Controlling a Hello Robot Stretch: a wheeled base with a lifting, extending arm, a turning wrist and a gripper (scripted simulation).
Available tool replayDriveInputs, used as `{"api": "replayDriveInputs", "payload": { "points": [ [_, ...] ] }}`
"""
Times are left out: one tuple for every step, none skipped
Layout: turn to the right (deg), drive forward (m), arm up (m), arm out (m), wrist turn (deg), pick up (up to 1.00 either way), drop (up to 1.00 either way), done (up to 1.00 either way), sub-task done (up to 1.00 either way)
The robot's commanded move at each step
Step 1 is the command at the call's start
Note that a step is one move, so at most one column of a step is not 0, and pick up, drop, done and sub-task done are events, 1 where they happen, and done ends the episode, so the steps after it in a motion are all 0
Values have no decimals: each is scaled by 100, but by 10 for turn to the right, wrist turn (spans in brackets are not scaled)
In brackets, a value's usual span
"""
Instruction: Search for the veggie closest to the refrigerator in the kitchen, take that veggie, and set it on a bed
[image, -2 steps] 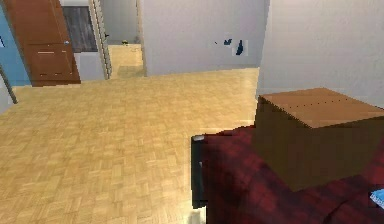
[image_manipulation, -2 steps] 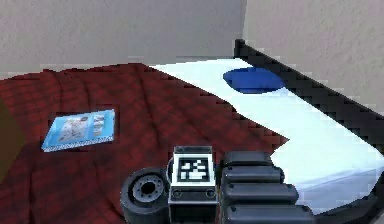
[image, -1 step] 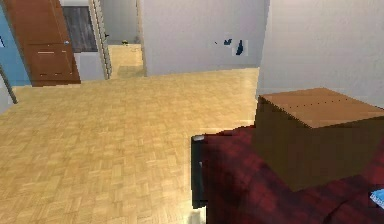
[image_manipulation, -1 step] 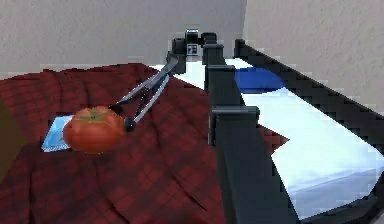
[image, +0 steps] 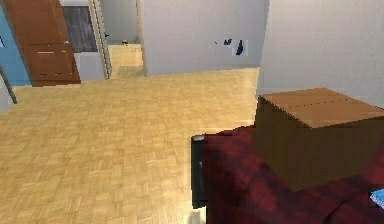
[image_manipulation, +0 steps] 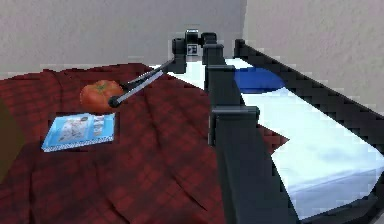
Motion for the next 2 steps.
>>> {"api": "replayDriveInputs", "payload": {
  "points": [
    [0, 0, -4, 0, 0, 0, 0, 0, 0],
    [0, 0, -32, 0, 0, 0, 0, 0, 0]
  ]
}}
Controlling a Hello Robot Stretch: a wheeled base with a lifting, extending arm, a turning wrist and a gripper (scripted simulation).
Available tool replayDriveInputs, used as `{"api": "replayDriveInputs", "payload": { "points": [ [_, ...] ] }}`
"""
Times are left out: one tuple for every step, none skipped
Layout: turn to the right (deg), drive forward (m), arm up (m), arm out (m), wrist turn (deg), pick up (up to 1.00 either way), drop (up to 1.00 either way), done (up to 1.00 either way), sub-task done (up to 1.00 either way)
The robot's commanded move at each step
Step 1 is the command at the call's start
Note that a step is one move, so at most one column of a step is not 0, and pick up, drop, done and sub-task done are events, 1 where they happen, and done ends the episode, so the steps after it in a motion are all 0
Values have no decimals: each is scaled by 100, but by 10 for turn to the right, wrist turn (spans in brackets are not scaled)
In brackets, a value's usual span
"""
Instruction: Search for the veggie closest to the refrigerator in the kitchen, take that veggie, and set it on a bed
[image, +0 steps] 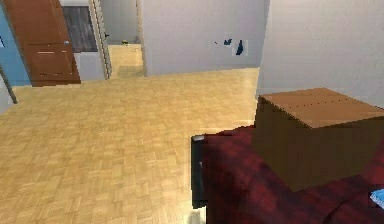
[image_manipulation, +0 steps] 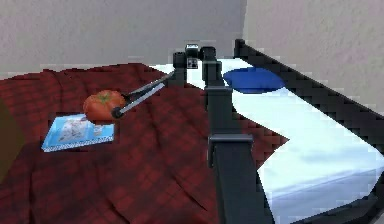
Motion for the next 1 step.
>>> {"api": "replayDriveInputs", "payload": {
  "points": [
    [0, 0, 0, 0, 0, 0, 100, 0, 0]
  ]
}}
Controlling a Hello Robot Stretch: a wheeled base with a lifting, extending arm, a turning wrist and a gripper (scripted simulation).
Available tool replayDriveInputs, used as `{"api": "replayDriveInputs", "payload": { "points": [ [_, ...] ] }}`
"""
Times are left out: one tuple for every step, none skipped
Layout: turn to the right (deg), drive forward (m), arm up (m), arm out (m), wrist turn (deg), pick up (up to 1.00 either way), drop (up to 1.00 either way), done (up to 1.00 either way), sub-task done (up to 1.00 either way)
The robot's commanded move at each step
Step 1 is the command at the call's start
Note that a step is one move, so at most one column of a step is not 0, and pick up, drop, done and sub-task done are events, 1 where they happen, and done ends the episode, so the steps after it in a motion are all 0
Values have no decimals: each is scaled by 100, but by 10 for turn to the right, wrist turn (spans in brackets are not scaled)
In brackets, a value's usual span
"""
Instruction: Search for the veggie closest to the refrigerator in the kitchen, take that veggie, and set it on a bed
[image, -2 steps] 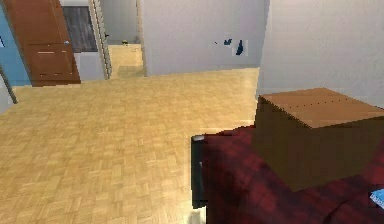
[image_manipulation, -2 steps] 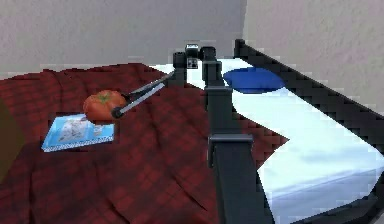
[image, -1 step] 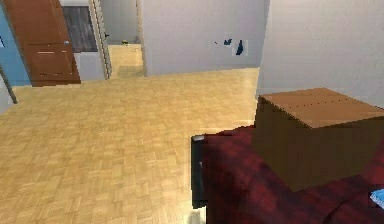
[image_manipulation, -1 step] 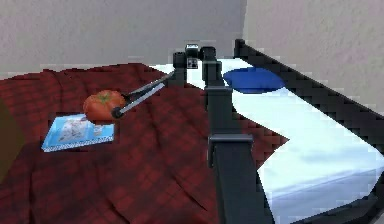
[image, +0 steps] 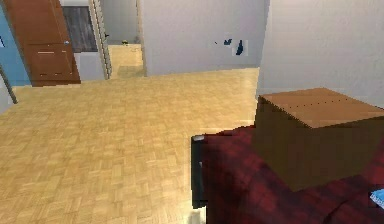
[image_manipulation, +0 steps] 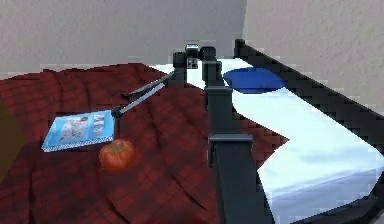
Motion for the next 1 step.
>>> {"api": "replayDriveInputs", "payload": {
  "points": [
    [0, 0, 4, 0, 0, 0, 0, 0, 0]
  ]
}}
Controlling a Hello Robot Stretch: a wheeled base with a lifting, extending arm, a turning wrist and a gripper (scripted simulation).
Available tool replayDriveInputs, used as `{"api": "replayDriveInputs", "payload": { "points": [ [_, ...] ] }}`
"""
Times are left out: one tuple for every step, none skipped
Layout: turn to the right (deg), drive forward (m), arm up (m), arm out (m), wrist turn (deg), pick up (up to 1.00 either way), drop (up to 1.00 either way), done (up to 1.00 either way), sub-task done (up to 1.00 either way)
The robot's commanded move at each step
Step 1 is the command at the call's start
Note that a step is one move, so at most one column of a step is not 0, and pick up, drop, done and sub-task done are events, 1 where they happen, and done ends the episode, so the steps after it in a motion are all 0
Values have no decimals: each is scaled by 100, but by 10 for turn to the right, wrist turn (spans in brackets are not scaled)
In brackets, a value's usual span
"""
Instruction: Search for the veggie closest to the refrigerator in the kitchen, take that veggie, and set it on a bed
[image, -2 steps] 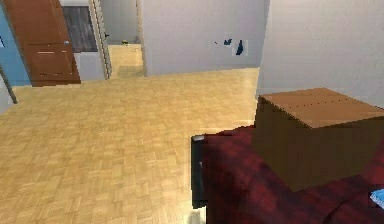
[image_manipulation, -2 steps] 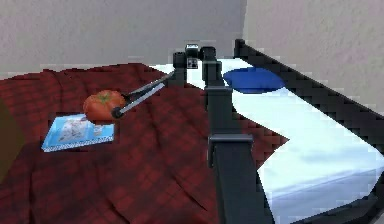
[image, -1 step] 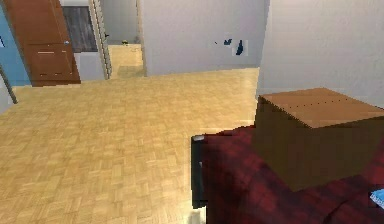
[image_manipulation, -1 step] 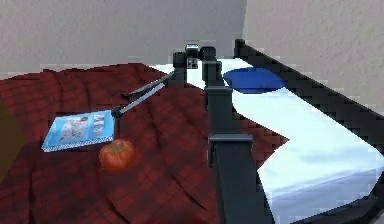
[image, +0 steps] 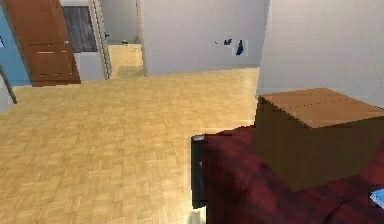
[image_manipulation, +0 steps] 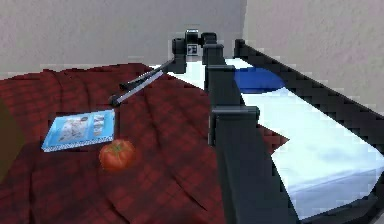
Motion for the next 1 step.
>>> {"api": "replayDriveInputs", "payload": {
  "points": [
    [0, 0, 0, -8, 0, 0, 0, 0, 0]
  ]
}}
